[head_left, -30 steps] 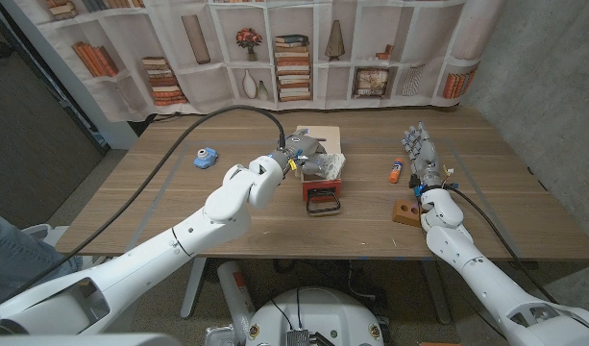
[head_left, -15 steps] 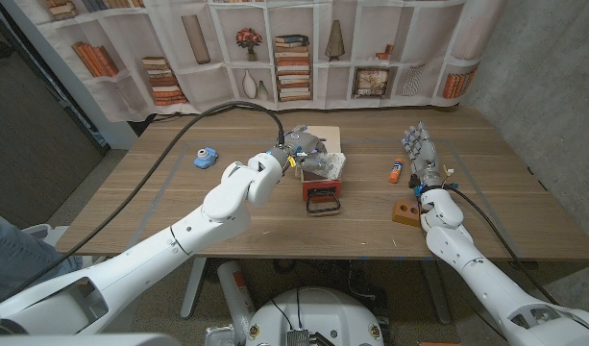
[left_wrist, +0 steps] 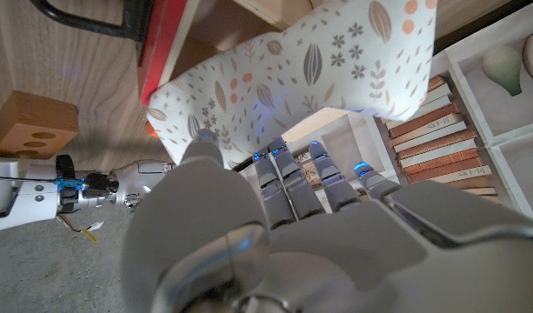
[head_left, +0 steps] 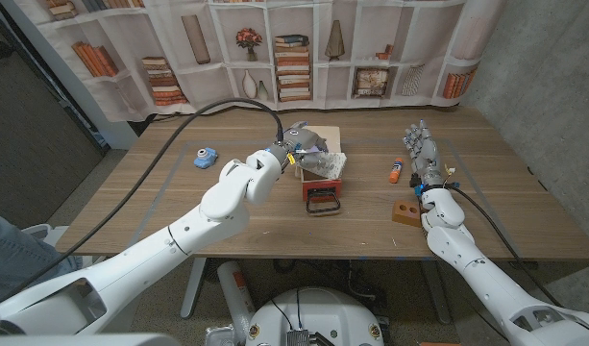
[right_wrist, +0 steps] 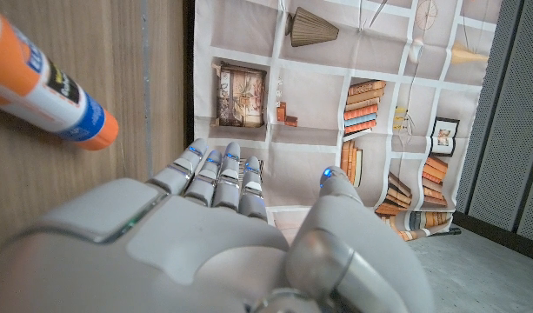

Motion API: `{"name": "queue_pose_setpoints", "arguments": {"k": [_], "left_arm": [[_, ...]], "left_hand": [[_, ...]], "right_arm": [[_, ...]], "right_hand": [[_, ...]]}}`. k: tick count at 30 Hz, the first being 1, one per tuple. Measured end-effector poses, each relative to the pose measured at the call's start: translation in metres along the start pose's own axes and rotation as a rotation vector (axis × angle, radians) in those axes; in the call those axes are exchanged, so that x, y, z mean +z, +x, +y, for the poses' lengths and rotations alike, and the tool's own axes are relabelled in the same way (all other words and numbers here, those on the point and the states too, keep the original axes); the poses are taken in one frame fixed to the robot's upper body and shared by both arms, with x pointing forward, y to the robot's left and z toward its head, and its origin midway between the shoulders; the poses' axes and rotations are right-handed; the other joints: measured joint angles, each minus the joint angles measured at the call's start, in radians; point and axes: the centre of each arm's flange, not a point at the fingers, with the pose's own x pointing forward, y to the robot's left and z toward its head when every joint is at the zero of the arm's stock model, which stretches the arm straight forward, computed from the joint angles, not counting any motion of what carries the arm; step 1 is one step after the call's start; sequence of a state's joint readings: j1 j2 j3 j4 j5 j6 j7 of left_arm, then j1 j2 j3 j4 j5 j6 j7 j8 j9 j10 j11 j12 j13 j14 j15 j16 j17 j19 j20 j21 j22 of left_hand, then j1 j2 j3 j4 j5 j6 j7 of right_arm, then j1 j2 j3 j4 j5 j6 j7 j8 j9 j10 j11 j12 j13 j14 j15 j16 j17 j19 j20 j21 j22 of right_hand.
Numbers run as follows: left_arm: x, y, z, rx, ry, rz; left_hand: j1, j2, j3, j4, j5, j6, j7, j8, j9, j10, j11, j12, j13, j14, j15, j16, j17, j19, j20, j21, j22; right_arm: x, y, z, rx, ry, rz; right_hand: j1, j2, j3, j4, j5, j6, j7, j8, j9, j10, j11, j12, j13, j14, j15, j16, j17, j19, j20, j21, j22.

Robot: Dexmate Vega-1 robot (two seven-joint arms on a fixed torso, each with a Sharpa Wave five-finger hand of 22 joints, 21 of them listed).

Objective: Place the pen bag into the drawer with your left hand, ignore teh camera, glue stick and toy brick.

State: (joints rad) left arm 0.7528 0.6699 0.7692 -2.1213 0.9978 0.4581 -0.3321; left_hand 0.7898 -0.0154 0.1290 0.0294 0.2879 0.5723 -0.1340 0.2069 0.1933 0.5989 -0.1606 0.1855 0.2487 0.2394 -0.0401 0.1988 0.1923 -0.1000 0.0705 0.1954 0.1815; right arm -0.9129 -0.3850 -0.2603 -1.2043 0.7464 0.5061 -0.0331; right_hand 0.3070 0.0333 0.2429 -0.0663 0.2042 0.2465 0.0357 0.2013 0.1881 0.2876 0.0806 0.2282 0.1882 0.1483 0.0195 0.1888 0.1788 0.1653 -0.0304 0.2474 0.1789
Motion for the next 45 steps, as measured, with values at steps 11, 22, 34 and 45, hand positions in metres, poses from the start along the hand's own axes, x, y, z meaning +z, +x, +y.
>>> {"name": "queue_pose_setpoints", "arguments": {"k": [11,22,34,45], "left_arm": [[-0.002,-0.002,0.006,-0.002,-0.005,0.003],[-0.004,-0.004,0.016,0.015,-0.008,0.005],[-0.013,-0.01,0.033,0.061,-0.026,0.014],[-0.021,-0.014,0.044,0.114,-0.074,0.005]], "left_hand": [[-0.037,-0.011,-0.02,0.02,0.004,-0.021,0.011,-0.008,0.0,-0.02,0.009,0.0,0.005,-0.004,0.004,0.0,0.001,-0.003,0.023,0.0,0.003],[-0.054,-0.009,-0.029,0.029,0.004,-0.021,0.011,-0.008,0.0,-0.02,0.009,0.007,0.005,-0.004,0.004,0.0,0.001,-0.003,0.023,0.0,0.003],[-0.063,-0.011,-0.036,0.036,0.008,-0.021,0.011,-0.008,0.0,-0.019,0.009,0.007,0.005,-0.004,0.004,0.0,0.001,-0.003,0.023,0.0,0.002],[-0.082,-0.003,-0.044,0.044,0.008,-0.028,0.011,-0.008,0.0,-0.034,0.013,0.007,0.005,-0.004,0.004,0.0,0.001,-0.003,0.023,0.0,0.002]], "right_arm": [[0.003,0.0,0.001,0.002,-0.002,-0.005],[0.006,0.001,0.002,0.002,-0.003,-0.01],[0.007,0.002,0.003,0.004,-0.003,-0.012],[0.008,0.002,0.005,0.005,-0.004,-0.013]], "right_hand": [[0.0,0.0,0.0,0.0,0.0,0.0,0.0,0.0,0.0,0.0,0.0,0.0,0.0,0.0,0.0,0.0,0.0,0.0,0.0,-0.004,0.0],[0.0,0.0,-0.003,-0.003,0.0,0.0,0.0,0.0,0.0,0.002,0.002,0.0,0.0,0.0,0.0,0.0,0.0,0.0,0.0,-0.004,0.0],[0.0,0.0,-0.003,-0.003,0.0,0.0,0.0,0.0,0.0,0.004,0.004,0.0,0.0,0.0,0.0,0.0,0.0,0.0,0.0,-0.004,0.0],[-0.004,0.004,-0.003,-0.003,0.0,0.0,0.0,0.0,0.0,0.004,0.004,0.0,0.0,0.0,0.0,0.0,0.0,0.0,0.0,-0.004,0.0]]}}
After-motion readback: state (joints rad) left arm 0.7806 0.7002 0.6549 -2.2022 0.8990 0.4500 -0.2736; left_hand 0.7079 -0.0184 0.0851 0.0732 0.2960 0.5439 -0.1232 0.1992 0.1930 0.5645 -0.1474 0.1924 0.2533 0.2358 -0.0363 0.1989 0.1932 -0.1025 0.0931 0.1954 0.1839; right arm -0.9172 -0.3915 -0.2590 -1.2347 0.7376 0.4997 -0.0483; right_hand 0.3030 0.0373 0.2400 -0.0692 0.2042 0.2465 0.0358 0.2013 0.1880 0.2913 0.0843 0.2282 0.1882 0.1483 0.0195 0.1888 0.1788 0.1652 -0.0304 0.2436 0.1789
